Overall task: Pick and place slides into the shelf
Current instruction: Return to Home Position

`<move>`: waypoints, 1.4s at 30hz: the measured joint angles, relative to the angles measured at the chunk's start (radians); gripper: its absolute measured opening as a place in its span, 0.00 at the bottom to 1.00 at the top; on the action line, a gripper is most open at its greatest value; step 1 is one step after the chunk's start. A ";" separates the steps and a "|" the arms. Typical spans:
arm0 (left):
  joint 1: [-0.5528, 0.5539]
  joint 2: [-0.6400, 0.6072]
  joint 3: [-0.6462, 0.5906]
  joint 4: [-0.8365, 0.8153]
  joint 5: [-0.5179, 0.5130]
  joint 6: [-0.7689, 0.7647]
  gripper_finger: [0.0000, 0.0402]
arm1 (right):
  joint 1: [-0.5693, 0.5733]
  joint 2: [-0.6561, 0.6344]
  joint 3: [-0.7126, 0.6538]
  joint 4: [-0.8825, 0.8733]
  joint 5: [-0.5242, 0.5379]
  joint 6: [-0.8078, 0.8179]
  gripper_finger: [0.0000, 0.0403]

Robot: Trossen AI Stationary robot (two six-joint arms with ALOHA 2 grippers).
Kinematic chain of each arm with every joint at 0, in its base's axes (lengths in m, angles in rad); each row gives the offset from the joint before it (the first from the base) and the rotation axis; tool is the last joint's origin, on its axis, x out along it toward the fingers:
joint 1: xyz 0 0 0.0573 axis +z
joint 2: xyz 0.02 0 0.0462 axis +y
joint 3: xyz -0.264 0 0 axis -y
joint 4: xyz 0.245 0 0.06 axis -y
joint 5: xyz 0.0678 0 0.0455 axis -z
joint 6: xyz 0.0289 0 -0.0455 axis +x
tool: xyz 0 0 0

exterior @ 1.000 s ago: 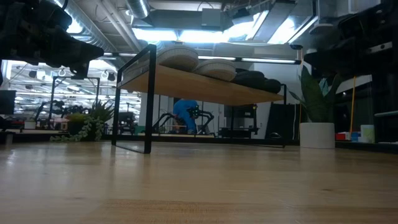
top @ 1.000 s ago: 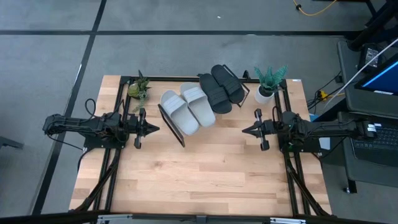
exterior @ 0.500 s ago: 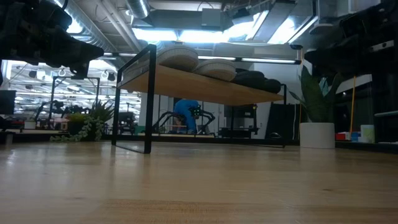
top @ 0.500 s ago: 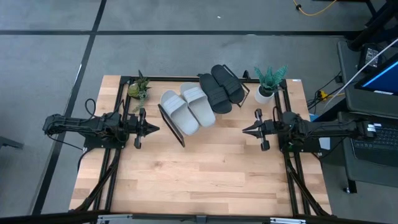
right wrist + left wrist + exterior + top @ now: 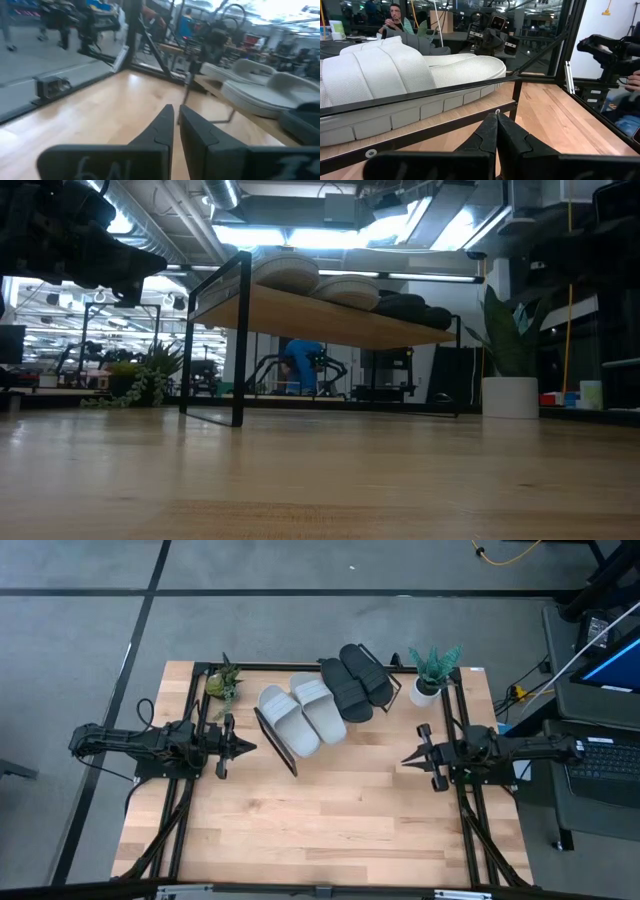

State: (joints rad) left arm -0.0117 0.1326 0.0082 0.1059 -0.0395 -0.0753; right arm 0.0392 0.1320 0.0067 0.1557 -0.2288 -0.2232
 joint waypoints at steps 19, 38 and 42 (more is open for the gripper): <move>0.000 0.000 0.000 0.000 0.000 0.000 0.00 | 0.183 -0.121 0.000 -0.135 0.236 -0.142 0.08; 0.000 0.000 0.000 0.000 0.000 0.000 0.00 | 0.182 -0.121 0.000 -0.132 0.236 -0.149 0.08; 0.000 0.000 0.000 0.000 0.000 0.000 0.00 | 0.182 -0.121 0.000 -0.132 0.236 -0.149 0.08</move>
State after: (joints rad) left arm -0.0120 0.1322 0.0082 0.1059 -0.0395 -0.0750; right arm 0.2214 0.0113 0.0071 0.0238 0.0067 -0.3717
